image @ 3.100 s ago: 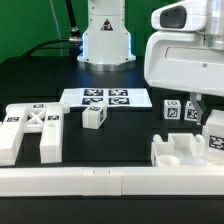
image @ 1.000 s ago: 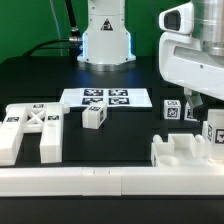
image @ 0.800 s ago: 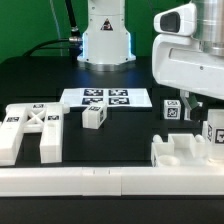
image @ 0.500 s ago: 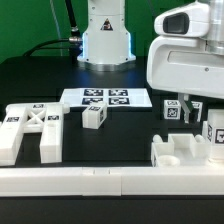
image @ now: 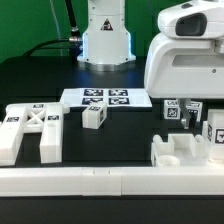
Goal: Assemble chair
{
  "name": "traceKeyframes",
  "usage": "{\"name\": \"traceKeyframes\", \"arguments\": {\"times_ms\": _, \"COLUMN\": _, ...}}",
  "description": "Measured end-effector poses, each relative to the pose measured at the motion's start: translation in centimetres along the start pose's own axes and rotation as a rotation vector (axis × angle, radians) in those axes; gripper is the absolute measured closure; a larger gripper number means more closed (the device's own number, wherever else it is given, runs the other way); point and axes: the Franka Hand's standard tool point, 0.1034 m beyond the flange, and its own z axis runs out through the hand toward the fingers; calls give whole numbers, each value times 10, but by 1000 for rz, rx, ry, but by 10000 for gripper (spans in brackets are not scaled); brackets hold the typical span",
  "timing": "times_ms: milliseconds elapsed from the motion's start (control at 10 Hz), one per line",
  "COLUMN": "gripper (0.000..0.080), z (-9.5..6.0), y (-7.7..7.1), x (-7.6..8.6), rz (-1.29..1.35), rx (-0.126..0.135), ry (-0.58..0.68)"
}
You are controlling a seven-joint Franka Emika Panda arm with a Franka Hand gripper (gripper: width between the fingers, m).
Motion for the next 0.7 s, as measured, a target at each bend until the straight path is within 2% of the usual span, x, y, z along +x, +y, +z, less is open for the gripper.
{"name": "traceKeyframes", "arguments": {"times_ms": 100, "gripper": 150, "z": 0, "y": 0, "x": 0, "rz": -8, "rx": 0, "ry": -1}}
{"name": "traceKeyframes", "arguments": {"times_ms": 200, "gripper": 294, "z": 1, "y": 0, "x": 0, "rz": -7, "rx": 0, "ry": -1}}
{"name": "traceKeyframes", "arguments": {"times_ms": 300, "gripper": 294, "z": 1, "y": 0, "x": 0, "rz": 4, "rx": 1, "ry": -2}}
{"name": "traceKeyframes", "arguments": {"times_ms": 400, "gripper": 443, "z": 1, "y": 0, "x": 0, "rz": 15, "rx": 1, "ry": -2}}
{"name": "traceKeyframes", "arguments": {"times_ms": 500, "gripper": 509, "z": 2, "y": 1, "x": -1, "rz": 15, "rx": 1, "ry": -3}}
{"name": "traceKeyframes", "arguments": {"times_ms": 700, "gripper": 509, "z": 2, "y": 0, "x": -1, "rz": 96, "rx": 4, "ry": -4}}
